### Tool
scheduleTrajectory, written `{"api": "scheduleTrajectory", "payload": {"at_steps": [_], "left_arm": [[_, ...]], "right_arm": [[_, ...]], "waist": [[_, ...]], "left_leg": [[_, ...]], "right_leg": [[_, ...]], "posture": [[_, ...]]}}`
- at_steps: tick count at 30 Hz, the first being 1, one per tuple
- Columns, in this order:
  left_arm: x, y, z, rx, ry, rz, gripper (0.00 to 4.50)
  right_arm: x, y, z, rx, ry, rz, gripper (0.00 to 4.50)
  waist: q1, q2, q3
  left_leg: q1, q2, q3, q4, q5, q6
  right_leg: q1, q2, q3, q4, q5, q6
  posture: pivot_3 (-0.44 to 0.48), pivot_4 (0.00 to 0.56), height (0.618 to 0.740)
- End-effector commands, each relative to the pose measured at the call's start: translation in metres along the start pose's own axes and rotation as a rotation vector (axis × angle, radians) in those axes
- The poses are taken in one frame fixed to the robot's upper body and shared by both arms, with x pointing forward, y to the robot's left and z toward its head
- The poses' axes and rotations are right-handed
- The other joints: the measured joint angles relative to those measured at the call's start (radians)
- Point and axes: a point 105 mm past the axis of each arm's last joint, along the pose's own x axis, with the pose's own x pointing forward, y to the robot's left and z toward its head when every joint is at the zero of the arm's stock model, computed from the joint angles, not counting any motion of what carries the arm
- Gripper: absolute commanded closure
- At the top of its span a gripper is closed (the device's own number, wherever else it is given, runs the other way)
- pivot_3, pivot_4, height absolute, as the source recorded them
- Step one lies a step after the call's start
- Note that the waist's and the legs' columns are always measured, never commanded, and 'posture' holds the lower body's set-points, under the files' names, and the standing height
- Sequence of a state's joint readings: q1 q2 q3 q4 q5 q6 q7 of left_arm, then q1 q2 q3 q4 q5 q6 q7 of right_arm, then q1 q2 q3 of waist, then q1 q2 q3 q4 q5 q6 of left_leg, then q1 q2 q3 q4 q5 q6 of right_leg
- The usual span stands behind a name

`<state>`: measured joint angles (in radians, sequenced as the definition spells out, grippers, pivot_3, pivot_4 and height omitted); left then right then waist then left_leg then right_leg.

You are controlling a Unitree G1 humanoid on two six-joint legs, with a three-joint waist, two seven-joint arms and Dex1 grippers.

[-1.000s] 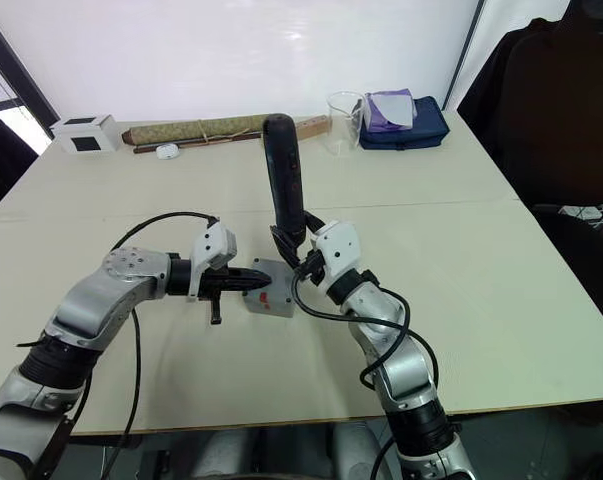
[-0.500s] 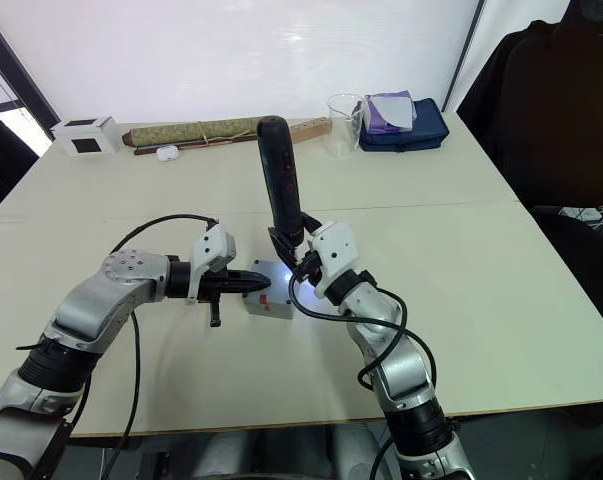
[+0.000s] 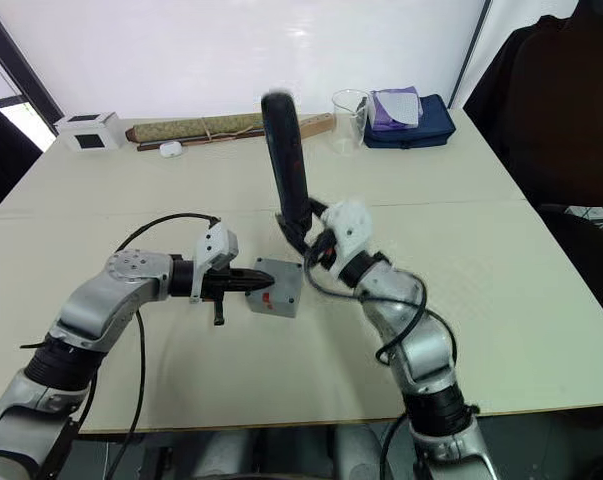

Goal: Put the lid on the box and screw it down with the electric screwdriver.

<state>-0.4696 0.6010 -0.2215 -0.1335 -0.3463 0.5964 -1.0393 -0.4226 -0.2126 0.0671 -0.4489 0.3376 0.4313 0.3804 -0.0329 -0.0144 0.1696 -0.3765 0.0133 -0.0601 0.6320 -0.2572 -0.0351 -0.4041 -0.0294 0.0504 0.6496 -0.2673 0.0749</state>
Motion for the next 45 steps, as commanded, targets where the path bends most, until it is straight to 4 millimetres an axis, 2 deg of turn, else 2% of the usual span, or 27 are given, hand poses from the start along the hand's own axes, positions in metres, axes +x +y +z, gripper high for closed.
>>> {"api": "scheduleTrajectory", "payload": {"at_steps": [1,2,4,5,9,11,13,17,20,24,29,38,40,41,44,45], "left_arm": [[0.006,0.008,0.001,-0.084,-0.066,0.023,4.50],[0.005,0.012,0.008,-0.089,-0.114,0.041,4.50],[-0.002,0.027,0.034,-0.010,-0.224,0.165,4.50],[-0.005,0.027,0.044,0.007,-0.247,0.166,4.50],[-0.014,0.009,0.073,0.022,-0.280,-0.003,4.50],[-0.018,-0.005,0.084,0.057,-0.283,-0.080,4.50],[-0.021,-0.019,0.090,0.090,-0.268,-0.159,4.50],[-0.019,-0.036,0.083,0.167,-0.192,-0.247,4.50],[-0.015,-0.047,0.069,0.233,-0.126,-0.305,4.50],[-0.007,-0.050,0.056,0.306,-0.093,-0.299,4.50],[0.002,-0.053,0.058,0.338,-0.144,-0.250,4.50],[0.004,-0.047,0.057,0.262,-0.144,-0.226,4.50],[0.003,-0.041,0.058,0.254,-0.149,-0.196,4.50],[0.002,-0.037,0.059,0.248,-0.147,-0.184,4.50],[-0.003,-0.026,0.060,0.241,-0.144,-0.148,4.50],[-0.006,-0.022,0.062,0.232,-0.147,-0.136,4.50]], "right_arm": [[0.001,-0.023,0.105,0.044,-0.271,-0.040,2.38],[0.001,-0.032,0.118,0.082,-0.275,-0.064,2.38],[-0.002,-0.058,0.124,0.127,-0.148,-0.131,2.38],[-0.006,-0.067,0.113,0.131,0.017,-0.126,2.38],[-0.038,-0.105,0.100,0.137,0.336,-0.225,2.38],[-0.063,-0.122,0.083,0.127,0.541,-0.311,2.38],[-0.093,-0.136,0.062,0.191,0.728,-0.362,2.38],[-0.136,-0.133,0.031,0.308,0.965,-0.337,2.38],[-0.156,-0.137,0.011,0.357,1.082,-0.386,2.38],[-0.169,-0.136,-0.002,0.392,1.157,-0.403,2.38],[-0.190,-0.143,-0.024,0.439,1.223,-0.488,2.38],[-0.200,-0.141,-0.046,0.413,1.250,-0.497,2.38],[-0.197,-0.141,-0.046,0.383,1.240,-0.475,1.42],[-0.196,-0.141,-0.045,0.368,1.238,-0.470,1.26],[-0.192,-0.143,-0.044,0.335,1.226,-0.471,0.18],[-0.189,-0.145,-0.043,0.320,1.213,-0.472,0.04]], "waist": [[0.000,0.002,0.002],[0.000,0.004,0.004],[0.003,0.002,0.005],[0.011,0.003,0.006],[0.018,0.002,0.007],[0.019,0.009,0.012],[0.019,0.010,0.012],[0.018,0.012,0.014],[0.008,0.013,0.015],[0.000,0.014,0.017],[-0.001,0.013,0.017],[-0.001,0.013,0.017],[-0.001,0.013,0.017],[-0.001,0.013,0.017],[-0.002,0.013,0.017],[-0.001,0.013,0.017]], "left_leg": [[0.000,0.000,0.000,0.000,0.000,0.000],[0.000,0.000,0.000,-0.001,0.000,0.000],[-0.001,0.001,0.000,-0.001,0.000,0.000],[-0.001,0.002,-0.002,0.000,0.000,0.000],[-0.011,0.001,-0.003,0.000,0.000,0.000],[-0.016,0.000,0.000,0.000,0.000,0.000],[-0.023,-0.002,0.002,0.000,0.000,0.000],[-0.031,0.000,0.002,0.001,-0.001,0.002],[-0.030,0.000,0.004,0.000,-0.002,0.004],[-0.029,0.000,0.003,0.001,-0.001,0.004],[-0.029,0.002,0.002,0.008,-0.001,0.003],[-0.031,0.001,0.003,0.014,-0.001,0.004],[-0.031,0.001,0.003,0.014,-0.001,0.004],[-0.031,0.001,0.003,0.014,-0.001,0.004],[-0.031,0.001,0.003,0.014,-0.001,0.004],[-0.031,0.001,0.003,0.014,-0.001,0.004]], "right_leg": [[0.000,0.000,0.000,0.000,0.000,0.000],[0.000,0.000,0.000,0.000,0.000,0.001],[-0.001,0.000,0.000,0.000,0.001,0.002],[-0.001,0.000,-0.002,0.000,0.002,0.002],[-0.008,-0.001,-0.002,-0.002,0.001,-0.001],[-0.014,-0.001,-0.001,-0.001,0.001,-0.001],[-0.021,-0.002,0.000,-0.001,0.003,0.003],[-0.027,-0.001,-0.002,-0.003,0.002,0.004],[-0.028,0.000,0.000,-0.003,0.002,0.004],[-0.028,0.002,0.001,-0.001,0.002,0.004],[-0.026,0.003,0.000,0.000,0.003,0.003],[-0.025,0.003,0.000,0.000,0.005,0.006],[-0.025,0.003,0.000,0.000,0.005,0.006],[-0.025,0.003,0.000,0.001,0.005,0.006],[-0.025,0.003,0.000,0.001,0.005,0.006],[-0.025,0.003,0.000,0.001,0.005,0.006]], "posture": [[0.000,0.150,0.740],[0.000,0.150,0.740],[0.000,0.150,0.740],[0.000,0.150,0.740],[0.000,0.150,0.740],[0.000,0.150,0.740],[0.000,0.150,0.740],[0.000,0.150,0.740],[0.000,0.150,0.740],[0.000,0.150,0.740],[0.000,0.150,0.740],[0.000,0.150,0.740],[0.000,0.150,0.740],[0.000,0.150,0.740],[0.000,0.150,0.740],[0.000,0.150,0.740]]}}
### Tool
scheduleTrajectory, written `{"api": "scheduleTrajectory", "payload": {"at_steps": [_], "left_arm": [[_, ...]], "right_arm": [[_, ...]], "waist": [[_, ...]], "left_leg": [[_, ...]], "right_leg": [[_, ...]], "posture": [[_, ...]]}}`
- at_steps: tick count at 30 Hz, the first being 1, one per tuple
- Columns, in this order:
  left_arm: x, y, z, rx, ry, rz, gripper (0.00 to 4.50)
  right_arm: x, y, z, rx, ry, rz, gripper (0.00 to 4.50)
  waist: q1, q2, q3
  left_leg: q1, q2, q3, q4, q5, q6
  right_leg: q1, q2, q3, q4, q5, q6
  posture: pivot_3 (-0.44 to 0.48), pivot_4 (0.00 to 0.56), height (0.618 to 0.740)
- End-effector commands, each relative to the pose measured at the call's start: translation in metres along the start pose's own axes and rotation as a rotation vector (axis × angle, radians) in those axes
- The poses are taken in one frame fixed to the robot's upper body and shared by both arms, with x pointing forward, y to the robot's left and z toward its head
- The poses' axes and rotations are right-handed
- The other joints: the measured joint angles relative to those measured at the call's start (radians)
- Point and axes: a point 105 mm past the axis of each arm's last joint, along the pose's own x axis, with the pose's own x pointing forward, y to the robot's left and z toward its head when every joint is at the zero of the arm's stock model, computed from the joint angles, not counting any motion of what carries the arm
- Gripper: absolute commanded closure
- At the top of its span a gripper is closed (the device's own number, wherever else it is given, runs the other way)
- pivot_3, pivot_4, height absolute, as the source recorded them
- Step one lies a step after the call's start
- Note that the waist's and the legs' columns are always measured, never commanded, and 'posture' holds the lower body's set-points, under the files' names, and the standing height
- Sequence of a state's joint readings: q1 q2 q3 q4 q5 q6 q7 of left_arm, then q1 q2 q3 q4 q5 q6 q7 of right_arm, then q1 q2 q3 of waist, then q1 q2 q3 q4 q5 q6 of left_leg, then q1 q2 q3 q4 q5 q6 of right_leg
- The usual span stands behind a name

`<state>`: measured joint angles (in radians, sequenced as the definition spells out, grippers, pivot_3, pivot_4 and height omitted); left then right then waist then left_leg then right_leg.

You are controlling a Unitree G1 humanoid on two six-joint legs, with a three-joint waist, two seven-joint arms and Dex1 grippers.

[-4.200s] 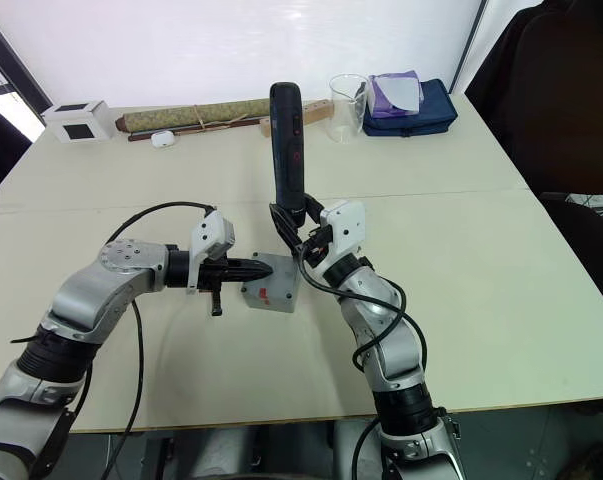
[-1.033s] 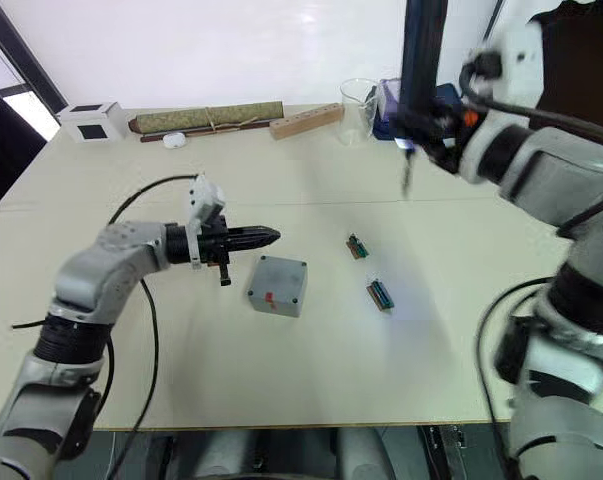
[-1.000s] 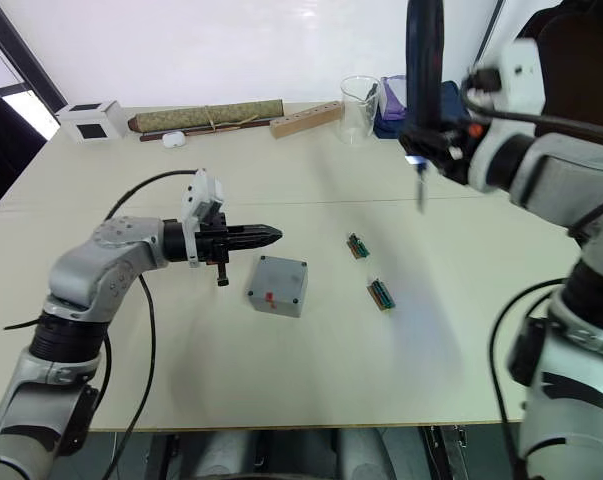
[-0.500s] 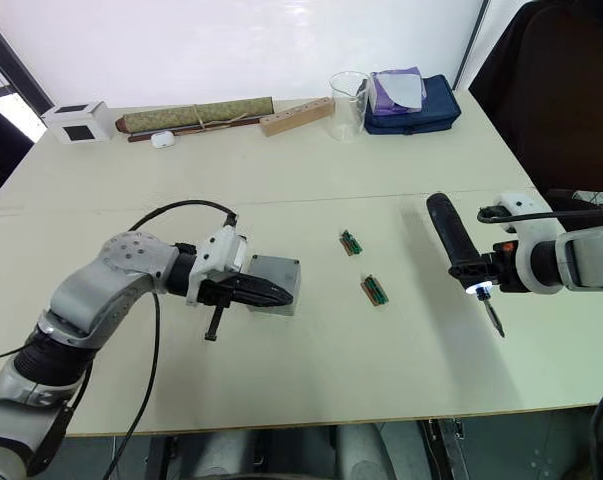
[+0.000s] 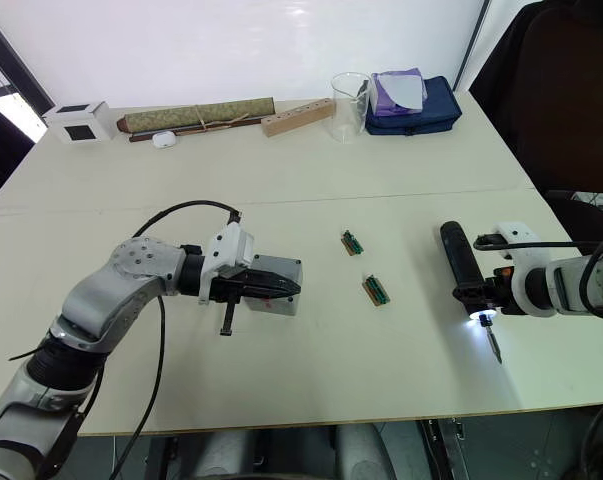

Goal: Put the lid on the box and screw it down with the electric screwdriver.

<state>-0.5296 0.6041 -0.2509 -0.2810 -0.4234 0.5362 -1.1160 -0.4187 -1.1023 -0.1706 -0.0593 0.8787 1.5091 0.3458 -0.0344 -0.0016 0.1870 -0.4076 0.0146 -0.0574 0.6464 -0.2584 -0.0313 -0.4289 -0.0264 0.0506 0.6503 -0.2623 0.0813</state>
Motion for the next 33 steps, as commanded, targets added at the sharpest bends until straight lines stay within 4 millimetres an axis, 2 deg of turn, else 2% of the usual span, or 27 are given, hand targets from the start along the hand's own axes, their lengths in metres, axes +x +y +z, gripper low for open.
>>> {"api": "scheduleTrajectory", "payload": {"at_steps": [1,5,8,9,10,11,12,14,16,18,21,23,26,33], "left_arm": [[-0.017,0.018,0.014,0.015,-0.026,0.064,4.50],[-0.035,0.035,0.020,-0.024,-0.045,0.132,4.50],[-0.059,0.059,0.020,-0.038,-0.038,0.267,4.50],[-0.071,0.073,0.017,-0.054,-0.033,0.357,4.50],[-0.080,0.081,0.012,-0.075,-0.024,0.419,4.50],[-0.086,0.085,0.008,-0.089,-0.018,0.456,4.50],[-0.087,0.085,0.000,-0.122,-0.013,0.469,4.50],[-0.086,0.080,-0.013,-0.142,0.024,0.469,4.50],[-0.083,0.070,-0.028,-0.153,0.084,0.447,4.50],[-0.081,0.059,-0.042,-0.182,0.124,0.431,4.50],[-0.076,0.049,-0.051,-0.210,0.141,0.421,4.50],[-0.071,0.043,-0.056,-0.214,0.157,0.411,4.50],[-0.062,0.037,-0.061,-0.213,0.172,0.388,4.50],[-0.039,0.029,-0.065,-0.167,0.194,0.317,4.50]], "right_arm": [[-0.008,0.002,0.020,-0.064,-0.093,-0.029,0.04],[-0.022,0.011,0.039,-0.206,-0.179,-0.021,0.04],[-0.043,0.026,0.068,-0.387,-0.308,-0.039,0.04],[-0.053,0.040,0.085,-0.472,-0.390,-0.036,0.04],[-0.057,0.053,0.092,-0.552,-0.428,-0.025,0.04],[-0.059,0.063,0.097,-0.606,-0.449,-0.018,0.04],[-0.056,0.082,0.096,-0.681,-0.476,0.042,0.04],[-0.048,0.106,0.086,-0.705,-0.479,0.168,0.04],[-0.040,0.135,0.066,-0.770,-0.462,0.322,0.04],[-0.024,0.166,0.033,-0.839,-0.409,0.490,0.04],[-0.003,0.192,0.005,-0.824,-0.364,0.628,0.04],[0.009,0.205,-0.005,-0.815,-0.345,0.675,0.04],[0.020,0.217,-0.009,-0.800,-0.340,0.704,0.04],[0.032,0.228,-0.017,-0.813,-0.320,0.741,0.04]], "waist": [[0.000,0.000,0.000],[-0.002,0.000,0.000],[-0.005,0.000,0.000],[-0.007,0.000,0.000],[-0.009,0.000,0.000],[-0.012,0.001,0.000],[-0.012,0.000,0.000],[-0.010,-0.003,-0.001],[-0.007,-0.003,-0.001],[0.000,-0.003,-0.001],[0.014,-0.005,0.001],[0.020,-0.006,0.001],[0.023,-0.006,0.001],[0.020,-0.006,0.001]], "left_leg": [[0.000,0.000,0.000,0.000,0.000,0.000],[0.000,0.000,0.000,0.000,0.000,0.000],[0.000,0.000,0.000,0.000,0.000,0.000],[0.000,0.000,0.000,0.000,0.000,0.000],[0.000,0.000,0.000,0.000,0.000,0.000],[0.001,0.000,0.000,0.001,0.000,0.000],[0.001,0.000,0.000,0.000,0.000,0.000],[0.001,0.001,-0.002,0.000,0.000,0.000],[0.001,0.001,-0.002,0.000,0.000,0.000],[0.000,0.000,-0.002,0.000,0.000,0.000],[-0.001,0.000,-0.002,0.002,0.000,0.000],[-0.001,-0.001,-0.002,0.003,0.000,-0.001],[0.000,-0.001,-0.002,0.004,0.001,-0.002],[0.001,0.000,-0.002,0.004,0.001,-0.002]], "right_leg": [[0.000,0.000,0.000,0.000,0.000,0.000],[0.000,0.000,0.000,0.001,0.000,0.000],[0.000,0.000,0.000,0.001,0.000,0.000],[0.000,0.000,0.000,0.001,0.000,0.000],[0.000,0.000,0.000,0.001,0.000,0.000],[0.000,0.000,0.000,0.001,0.000,0.000],[0.000,0.000,0.000,0.002,0.000,0.000],[0.000,0.001,-0.001,0.002,0.000,0.000],[0.001,0.001,-0.001,0.002,0.000,0.000],[0.000,-0.001,-0.002,0.002,0.000,0.000],[0.000,-0.003,-0.002,0.002,0.001,0.001],[0.001,-0.003,-0.001,0.002,0.001,0.001],[0.002,-0.003,-0.002,0.002,0.002,0.001],[0.002,-0.001,-0.002,0.003,0.003,0.001]], "posture": [[0.000,0.150,0.740],[0.000,0.150,0.740],[0.000,0.150,0.740],[0.000,0.150,0.740],[0.000,0.150,0.740],[0.000,0.150,0.740],[0.000,0.150,0.740],[0.000,0.150,0.740],[0.000,0.150,0.740],[0.000,0.150,0.740],[0.000,0.150,0.740],[0.000,0.150,0.740],[0.000,0.150,0.740],[0.000,0.150,0.740]]}}
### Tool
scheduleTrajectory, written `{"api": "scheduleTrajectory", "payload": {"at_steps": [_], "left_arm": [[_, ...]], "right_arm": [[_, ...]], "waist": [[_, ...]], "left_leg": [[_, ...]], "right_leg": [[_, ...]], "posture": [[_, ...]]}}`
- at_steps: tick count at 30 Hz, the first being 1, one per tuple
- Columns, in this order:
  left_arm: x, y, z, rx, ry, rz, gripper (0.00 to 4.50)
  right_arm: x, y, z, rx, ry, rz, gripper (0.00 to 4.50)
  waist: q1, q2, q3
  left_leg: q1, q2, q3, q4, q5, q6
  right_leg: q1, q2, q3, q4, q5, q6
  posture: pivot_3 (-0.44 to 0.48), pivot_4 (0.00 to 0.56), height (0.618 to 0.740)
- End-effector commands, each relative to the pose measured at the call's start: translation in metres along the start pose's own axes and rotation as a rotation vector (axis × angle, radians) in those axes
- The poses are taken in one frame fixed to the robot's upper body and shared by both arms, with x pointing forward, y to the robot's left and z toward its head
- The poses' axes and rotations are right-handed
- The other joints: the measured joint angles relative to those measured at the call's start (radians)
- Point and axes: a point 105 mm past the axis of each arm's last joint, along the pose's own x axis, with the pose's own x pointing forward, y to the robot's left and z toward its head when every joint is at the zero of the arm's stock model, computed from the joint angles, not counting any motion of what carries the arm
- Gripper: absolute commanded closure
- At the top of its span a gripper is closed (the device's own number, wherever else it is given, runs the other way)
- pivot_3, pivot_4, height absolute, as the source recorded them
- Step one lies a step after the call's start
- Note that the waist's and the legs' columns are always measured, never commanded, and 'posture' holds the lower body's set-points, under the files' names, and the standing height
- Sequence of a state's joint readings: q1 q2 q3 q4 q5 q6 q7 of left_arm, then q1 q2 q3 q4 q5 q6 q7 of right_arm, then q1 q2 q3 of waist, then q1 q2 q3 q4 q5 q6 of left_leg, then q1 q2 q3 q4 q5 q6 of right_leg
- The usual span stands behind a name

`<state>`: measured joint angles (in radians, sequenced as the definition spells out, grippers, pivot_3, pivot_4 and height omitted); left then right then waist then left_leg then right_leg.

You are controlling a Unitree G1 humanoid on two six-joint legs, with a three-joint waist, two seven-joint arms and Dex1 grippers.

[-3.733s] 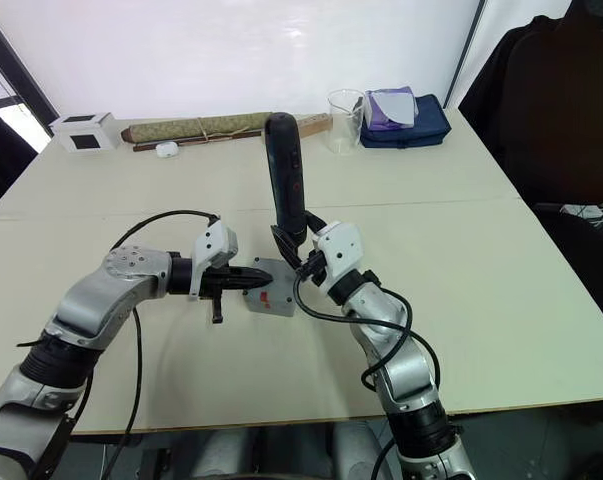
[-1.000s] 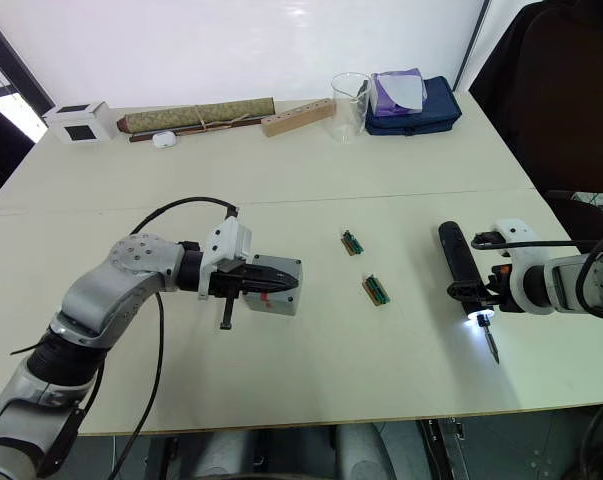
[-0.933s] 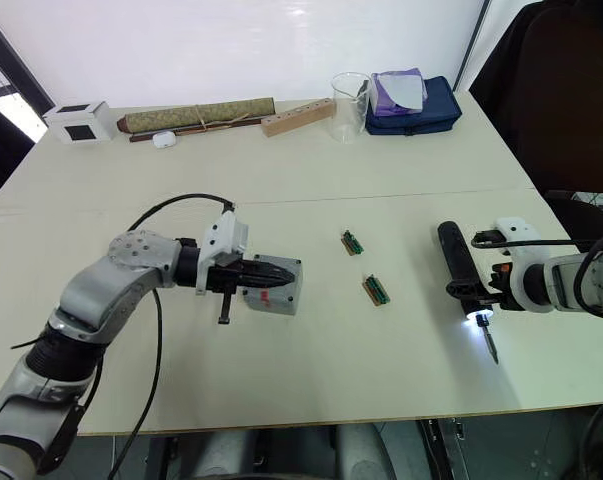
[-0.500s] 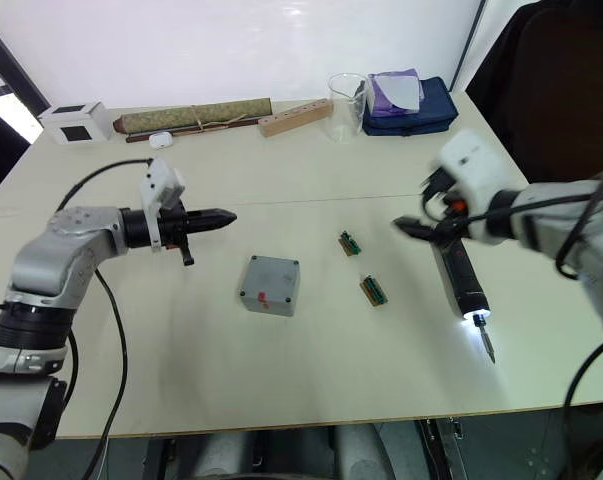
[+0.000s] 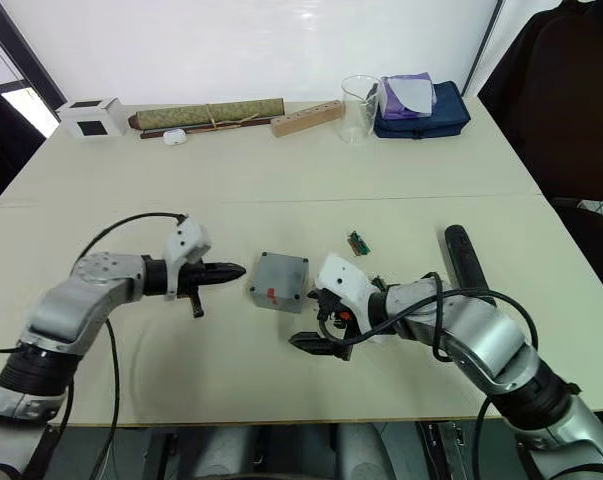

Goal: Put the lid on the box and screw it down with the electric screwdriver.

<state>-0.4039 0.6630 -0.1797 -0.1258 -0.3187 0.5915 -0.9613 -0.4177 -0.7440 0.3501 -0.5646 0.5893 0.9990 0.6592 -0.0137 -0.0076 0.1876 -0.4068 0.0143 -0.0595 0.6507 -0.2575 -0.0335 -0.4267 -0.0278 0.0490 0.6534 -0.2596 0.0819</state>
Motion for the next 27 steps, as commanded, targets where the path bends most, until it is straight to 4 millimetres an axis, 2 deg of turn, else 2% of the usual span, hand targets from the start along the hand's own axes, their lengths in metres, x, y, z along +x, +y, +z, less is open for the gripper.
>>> {"api": "scheduleTrajectory", "payload": {"at_steps": [1,4,7,11,15,20,24,27], "left_arm": [[0.004,-0.003,0.014,0.076,-0.030,-0.016,4.50],[0.013,-0.001,0.022,0.083,-0.057,-0.026,4.50],[0.025,0.015,0.033,0.118,-0.095,0.026,4.50],[0.020,0.031,0.026,0.126,-0.071,0.055,4.50],[0.010,0.040,0.021,0.121,-0.049,0.079,4.50],[-0.003,0.023,0.006,0.100,0.010,0.001,4.50],[-0.004,0.006,0.001,0.042,-0.014,-0.015,4.50],[-0.003,-0.015,-0.013,0.032,0.037,-0.064,4.50]], "right_arm": [[0.003,0.007,0.008,-0.042,-0.027,0.035,0.04],[0.006,0.015,0.011,-0.029,-0.039,0.090,0.04],[0.008,0.025,0.014,-0.037,-0.036,0.140,0.04],[0.003,0.023,0.023,-0.036,-0.070,0.142,0.04],[-0.011,0.009,0.021,-0.090,-0.039,0.085,0.04],[-0.020,-0.013,0.014,-0.166,0.012,0.005,0.04],[-0.010,-0.035,0.007,-0.228,0.047,-0.047,0.04],[0.002,-0.046,0.004,-0.279,0.066,-0.054,0.04]], "waist": [[-0.002,0.000,0.000],[-0.001,0.000,0.000],[0.004,-0.001,0.000],[-0.007,-0.001,0.000],[-0.004,-0.001,0.000],[-0.004,-0.001,0.000],[-0.005,-0.001,0.000],[-0.006,-0.001,0.000]], "left_leg": [[0.000,0.000,0.000,0.000,0.000,0.000],[0.000,0.000,0.000,0.000,0.000,0.000],[0.000,0.000,0.000,0.001,0.000,0.000],[0.000,0.000,0.000,0.002,0.000,0.000],[0.001,0.000,-0.001,0.000,0.000,0.000],[0.001,0.000,0.000,0.001,0.000,0.000],[0.001,0.000,0.000,0.001,0.000,0.000],[0.001,0.000,0.000,0.001,0.000,0.000]], "right_leg": [[0.000,0.000,0.000,0.000,0.000,0.000],[0.000,0.000,0.000,0.001,0.000,0.000],[0.000,0.000,-0.001,0.001,0.000,0.000],[0.000,0.000,0.000,0.001,0.000,0.000],[0.000,0.001,-0.001,0.002,0.000,0.000],[0.000,0.000,0.000,0.002,0.000,0.000],[0.000,0.000,0.000,0.002,0.000,0.000],[0.000,0.000,0.000,0.002,0.000,0.000]], "posture": [[0.000,0.150,0.740],[0.000,0.150,0.740],[0.000,0.150,0.740],[0.000,0.150,0.740],[0.000,0.150,0.740],[0.000,0.150,0.740],[0.000,0.150,0.740],[0.000,0.150,0.740]]}}
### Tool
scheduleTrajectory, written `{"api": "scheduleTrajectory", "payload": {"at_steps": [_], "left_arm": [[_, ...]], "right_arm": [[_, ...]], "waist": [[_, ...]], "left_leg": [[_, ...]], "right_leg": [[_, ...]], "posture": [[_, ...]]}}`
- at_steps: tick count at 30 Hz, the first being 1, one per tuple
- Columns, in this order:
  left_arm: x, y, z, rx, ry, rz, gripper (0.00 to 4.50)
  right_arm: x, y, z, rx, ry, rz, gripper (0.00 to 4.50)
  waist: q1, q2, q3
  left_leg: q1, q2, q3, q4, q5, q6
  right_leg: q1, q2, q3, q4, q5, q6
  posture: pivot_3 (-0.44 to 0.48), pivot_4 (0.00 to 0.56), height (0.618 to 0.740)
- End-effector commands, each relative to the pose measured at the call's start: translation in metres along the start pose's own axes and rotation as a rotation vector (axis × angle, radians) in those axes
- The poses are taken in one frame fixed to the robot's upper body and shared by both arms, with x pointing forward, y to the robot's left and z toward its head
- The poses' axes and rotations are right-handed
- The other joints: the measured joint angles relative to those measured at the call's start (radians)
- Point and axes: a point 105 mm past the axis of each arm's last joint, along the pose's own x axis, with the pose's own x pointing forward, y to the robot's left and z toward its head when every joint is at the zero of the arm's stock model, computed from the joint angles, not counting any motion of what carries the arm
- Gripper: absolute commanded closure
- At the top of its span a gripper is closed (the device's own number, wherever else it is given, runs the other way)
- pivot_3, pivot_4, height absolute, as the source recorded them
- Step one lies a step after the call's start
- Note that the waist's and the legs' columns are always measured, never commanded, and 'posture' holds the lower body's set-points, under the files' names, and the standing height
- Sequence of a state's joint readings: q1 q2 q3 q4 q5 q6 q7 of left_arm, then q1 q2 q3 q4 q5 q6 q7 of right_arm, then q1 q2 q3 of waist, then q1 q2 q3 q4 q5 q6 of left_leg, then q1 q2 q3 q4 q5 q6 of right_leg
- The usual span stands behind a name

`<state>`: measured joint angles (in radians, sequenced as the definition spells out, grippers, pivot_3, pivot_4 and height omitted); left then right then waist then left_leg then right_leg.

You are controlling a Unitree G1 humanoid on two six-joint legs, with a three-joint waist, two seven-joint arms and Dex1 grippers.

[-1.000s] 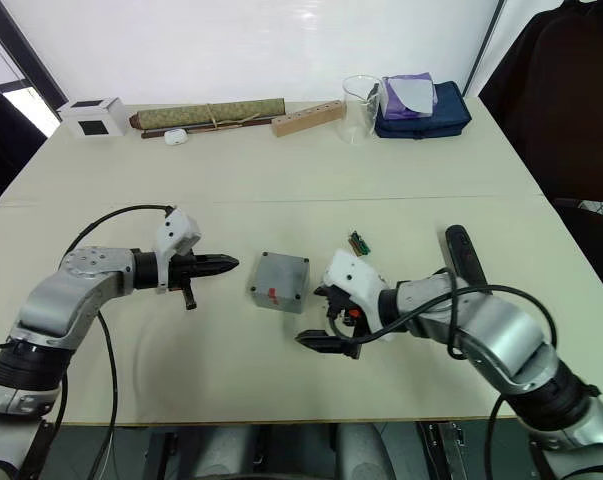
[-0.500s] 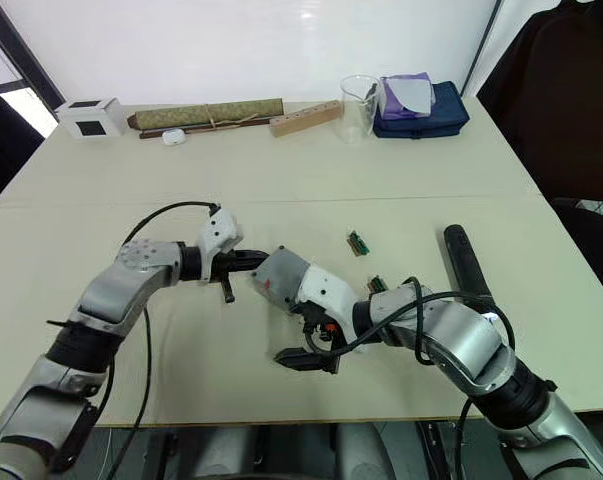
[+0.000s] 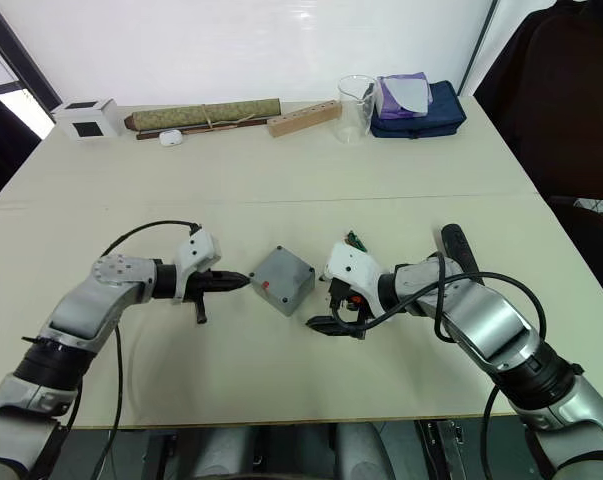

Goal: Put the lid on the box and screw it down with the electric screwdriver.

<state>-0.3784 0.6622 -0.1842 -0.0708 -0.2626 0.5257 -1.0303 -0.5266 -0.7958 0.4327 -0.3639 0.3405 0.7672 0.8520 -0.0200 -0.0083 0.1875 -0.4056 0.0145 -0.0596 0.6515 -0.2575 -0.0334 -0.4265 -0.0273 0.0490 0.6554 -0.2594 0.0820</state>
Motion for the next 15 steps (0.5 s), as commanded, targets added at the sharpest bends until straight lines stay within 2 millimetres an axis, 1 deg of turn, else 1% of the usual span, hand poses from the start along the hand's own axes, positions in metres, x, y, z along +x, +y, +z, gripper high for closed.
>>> {"api": "scheduleTrajectory", "payload": {"at_steps": [1,4,8,12,15], "left_arm": [[0.000,-0.019,0.005,0.019,-0.006,-0.041,4.50],[0.007,-0.027,0.012,0.015,-0.038,-0.056,4.50],[0.015,-0.021,0.019,0.017,-0.069,-0.014,4.50],[0.015,-0.015,0.020,0.023,-0.072,0.001,4.50],[0.015,-0.015,0.021,0.027,-0.072,-0.009,4.50]], "right_arm": [[0.010,-0.007,0.010,-0.082,-0.030,0.000,0.04],[0.016,-0.004,0.016,-0.096,-0.055,0.030,0.04],[0.018,0.007,0.017,-0.100,-0.068,0.084,0.04],[0.015,0.022,0.019,-0.086,-0.082,0.132,0.04],[0.013,0.029,0.019,-0.075,-0.087,0.135,0.04]], "waist": [[0.000,0.000,0.000],[0.004,0.000,0.000],[0.007,0.000,0.000],[0.006,0.000,0.000],[0.003,0.000,0.000]], "left_leg": [[0.000,0.000,0.000,0.000,0.000,0.000],[0.000,0.000,0.000,0.000,0.000,0.000],[0.000,-0.001,0.000,0.001,0.000,0.000],[0.000,0.000,-0.001,0.000,0.000,0.000],[0.000,0.000,-0.001,0.000,0.000,0.000]], "right_leg": [[0.000,0.000,0.000,0.000,0.000,0.000],[0.000,0.000,0.000,0.000,0.000,0.000],[0.000,-0.001,0.000,0.000,0.000,0.000],[0.000,0.000,0.000,0.000,0.000,0.000],[0.000,0.000,0.000,0.000,0.000,0.000]], "posture": [[0.000,0.150,0.740],[0.000,0.150,0.740],[0.000,0.150,0.740],[0.000,0.150,0.740],[0.000,0.150,0.740]]}}
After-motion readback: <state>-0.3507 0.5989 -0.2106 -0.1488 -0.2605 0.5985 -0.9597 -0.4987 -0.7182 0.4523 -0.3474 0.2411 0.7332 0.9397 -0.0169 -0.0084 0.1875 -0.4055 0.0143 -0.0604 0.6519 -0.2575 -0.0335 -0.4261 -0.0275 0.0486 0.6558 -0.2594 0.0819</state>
